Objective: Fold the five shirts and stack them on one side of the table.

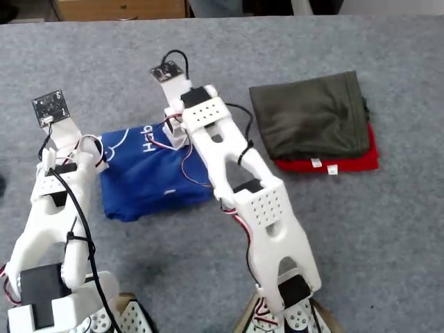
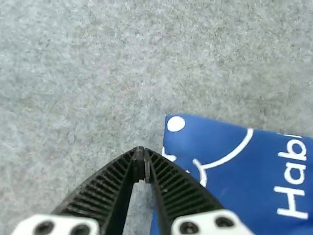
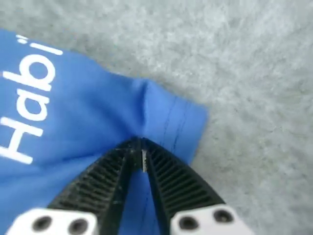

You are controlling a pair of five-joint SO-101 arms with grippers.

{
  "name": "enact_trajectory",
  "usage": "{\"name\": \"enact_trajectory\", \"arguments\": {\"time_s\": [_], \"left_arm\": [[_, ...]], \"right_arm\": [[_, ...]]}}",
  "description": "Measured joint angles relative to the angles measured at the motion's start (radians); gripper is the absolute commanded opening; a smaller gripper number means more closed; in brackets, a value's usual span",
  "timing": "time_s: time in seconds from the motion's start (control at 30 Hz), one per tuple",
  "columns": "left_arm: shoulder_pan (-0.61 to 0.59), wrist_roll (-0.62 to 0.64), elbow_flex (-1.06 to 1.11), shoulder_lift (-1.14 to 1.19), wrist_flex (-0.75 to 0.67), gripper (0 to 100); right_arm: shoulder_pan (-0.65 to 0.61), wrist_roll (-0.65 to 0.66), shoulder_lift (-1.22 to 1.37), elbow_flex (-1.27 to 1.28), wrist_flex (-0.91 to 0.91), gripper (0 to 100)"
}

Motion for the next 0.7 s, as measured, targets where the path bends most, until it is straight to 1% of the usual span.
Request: {"name": "enact_trajectory", "arguments": {"time_s": [0.1, 0.2, 0.27, 0.4, 0.47, 0.57, 0.7], "left_arm": [[0.000, 0.006, 0.000, 0.000, -0.005, 3], [-0.006, 0.006, 0.000, -0.003, -0.005, 3], [-0.034, 0.006, -0.002, -0.003, -0.002, 3], [-0.046, 0.006, -0.046, -0.035, 0.075, 3], [-0.032, 0.006, -0.078, -0.049, 0.109, 3], [0.002, 0.006, -0.106, -0.052, 0.114, 3], [0.035, 0.006, -0.123, 0.005, 0.087, 3]], "right_arm": [[-0.025, 0.000, -0.002, -0.127, 0.114, 1.4], [-0.044, 0.000, -0.020, -0.295, 0.175, 1.4], [-0.041, 0.000, -0.026, -0.413, 0.216, 1.4], [-0.037, 0.000, -0.028, -0.632, 0.362, 1.4], [-0.031, 0.012, -0.057, -0.658, 0.388, 1.4], [-0.017, 0.014, -0.117, -0.640, 0.397, 1.4], [-0.028, 0.014, -0.256, -0.448, 0.397, 1.4]]}}
